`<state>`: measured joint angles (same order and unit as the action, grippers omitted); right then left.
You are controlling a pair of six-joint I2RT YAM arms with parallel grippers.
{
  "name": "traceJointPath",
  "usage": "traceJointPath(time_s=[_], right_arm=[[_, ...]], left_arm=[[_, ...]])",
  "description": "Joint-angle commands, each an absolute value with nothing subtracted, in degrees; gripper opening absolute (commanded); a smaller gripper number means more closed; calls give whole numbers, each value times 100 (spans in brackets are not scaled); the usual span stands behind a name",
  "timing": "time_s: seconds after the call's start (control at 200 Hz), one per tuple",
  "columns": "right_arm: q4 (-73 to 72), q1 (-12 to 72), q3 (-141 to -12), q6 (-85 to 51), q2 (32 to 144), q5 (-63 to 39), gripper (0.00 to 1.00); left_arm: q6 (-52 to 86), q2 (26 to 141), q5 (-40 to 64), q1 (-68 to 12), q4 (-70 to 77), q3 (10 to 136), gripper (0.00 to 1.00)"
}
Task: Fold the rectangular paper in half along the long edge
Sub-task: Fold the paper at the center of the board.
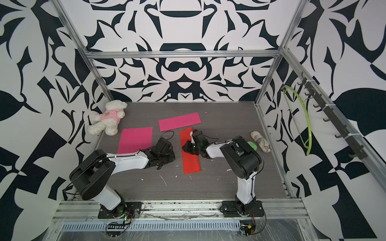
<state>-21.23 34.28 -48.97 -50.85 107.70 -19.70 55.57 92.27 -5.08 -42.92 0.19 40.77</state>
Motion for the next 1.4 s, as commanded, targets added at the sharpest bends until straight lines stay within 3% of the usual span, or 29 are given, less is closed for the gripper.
traceJointPath(time_s=[0.0, 0.175, 0.435, 0.66, 0.945, 1.395], right_arm=[[-1969, 3386, -4782, -5124, 10819, -1872, 11], [-1970, 3366, -4737, -5140, 10826, -1854, 0], [-2013, 3361, -4737, -5177, 10871, -1872, 0], [-2052, 3355, -4743, -5190, 10890, -1894, 0], [-2061, 3355, -4790, -5199, 10916, -1929, 0], [-2109, 3349, -4843, -5244, 10952, -2030, 0]], left_arm=[[5507, 9383, -644, -4228, -1177, 3618, 17], [5405, 9005, -198, -4228, -350, 3629, 14], [5420, 9168, 691, -4228, 418, 3937, 5], [5556, 9454, 1009, -4228, 978, 4129, 3], [5572, 9582, 1041, -4230, 1266, 4285, 3], [5660, 10491, 1318, -4228, 1350, 4632, 13]])
